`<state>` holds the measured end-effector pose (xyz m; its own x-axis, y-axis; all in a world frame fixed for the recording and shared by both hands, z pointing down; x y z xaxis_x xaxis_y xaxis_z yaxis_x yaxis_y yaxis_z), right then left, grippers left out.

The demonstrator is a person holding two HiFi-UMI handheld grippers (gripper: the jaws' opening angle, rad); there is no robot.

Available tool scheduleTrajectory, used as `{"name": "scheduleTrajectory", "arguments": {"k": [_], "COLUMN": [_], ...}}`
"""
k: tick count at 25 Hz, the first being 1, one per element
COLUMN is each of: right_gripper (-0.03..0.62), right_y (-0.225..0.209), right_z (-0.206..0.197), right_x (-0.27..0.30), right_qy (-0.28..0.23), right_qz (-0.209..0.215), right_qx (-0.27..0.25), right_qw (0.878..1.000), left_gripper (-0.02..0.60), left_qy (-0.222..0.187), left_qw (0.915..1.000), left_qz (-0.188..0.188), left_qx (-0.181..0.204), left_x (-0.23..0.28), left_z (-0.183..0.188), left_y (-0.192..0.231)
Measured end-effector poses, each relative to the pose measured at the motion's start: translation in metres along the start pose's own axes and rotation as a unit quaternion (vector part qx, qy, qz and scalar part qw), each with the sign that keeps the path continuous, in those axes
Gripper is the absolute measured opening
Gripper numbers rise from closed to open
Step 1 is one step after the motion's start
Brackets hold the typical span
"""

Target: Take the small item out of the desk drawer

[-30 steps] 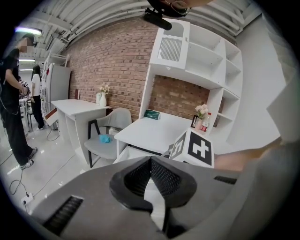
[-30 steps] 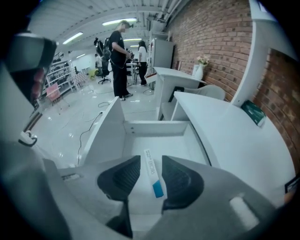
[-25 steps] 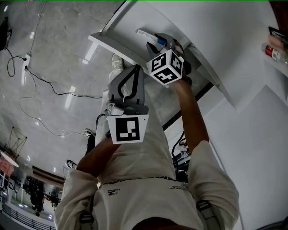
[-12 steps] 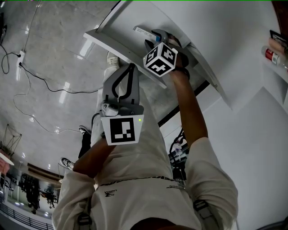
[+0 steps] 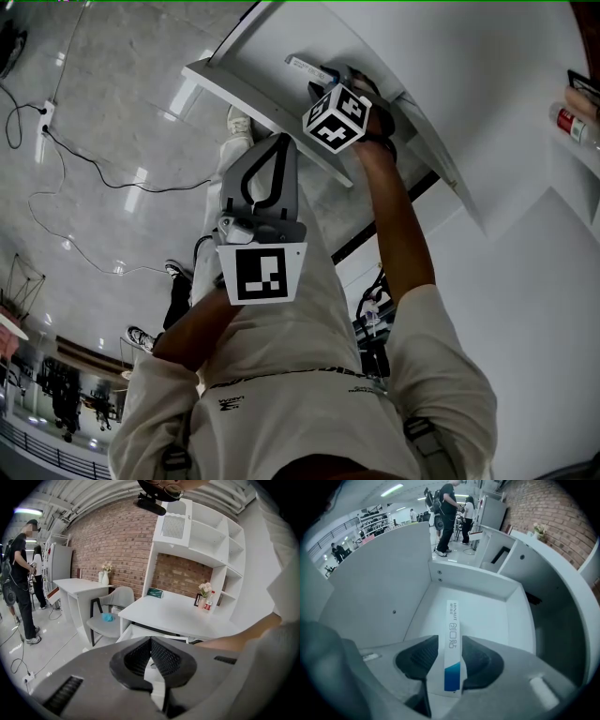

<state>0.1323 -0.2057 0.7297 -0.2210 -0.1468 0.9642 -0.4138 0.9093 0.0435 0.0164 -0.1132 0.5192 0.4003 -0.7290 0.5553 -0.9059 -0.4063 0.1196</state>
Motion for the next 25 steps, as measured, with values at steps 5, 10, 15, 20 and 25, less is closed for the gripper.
{"name": "scheduleTrajectory", "arguments": {"k": [5,10,15,20,25], "right_gripper": [0.122,0.087,0.084,0.084,0.084], "right_y": [0.000,0.001,0.003,0.008,0.014], "right_z": [-0.004,-0.004,0.002,0.009,0.018], "right_x": [0.010,0.010,0.000,-0.019,-0.049], "right_qy": [0.013,0.018,0.012,-0.002,-0.019], "right_qz": [0.004,0.007,0.000,0.001,-0.002], "right_qx": [-0.002,0.007,0.020,0.041,0.049], "right_qw": [1.000,1.000,1.000,0.999,0.999], "left_gripper": [-0.002,-0.003,-0.003,-0.003,-0.003], "left_qy": [0.000,-0.001,-0.005,-0.013,-0.022], "left_qw": [1.0000,1.0000,1.0000,0.9999,0.9997], "left_qz": [0.000,-0.002,-0.002,0.001,0.007], "left_qx": [-0.004,0.000,0.003,0.003,-0.006], "left_x": [-0.001,-0.002,-0.010,-0.023,-0.038], "left_z": [-0.002,-0.003,-0.002,0.002,0.012], "left_y": [0.000,0.003,0.007,0.009,0.009]}}
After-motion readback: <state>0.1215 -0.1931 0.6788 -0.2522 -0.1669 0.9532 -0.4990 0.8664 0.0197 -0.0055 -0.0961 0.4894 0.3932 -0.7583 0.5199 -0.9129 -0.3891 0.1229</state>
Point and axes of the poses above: the fingertips, and each gripper's own axes: x forward along the fingers, y to its left, z out of its top, the point moved 9 cm from there along -x, backward along the fingers, and after that the axes turned 5 degrees about x, right-handed, at the moved point
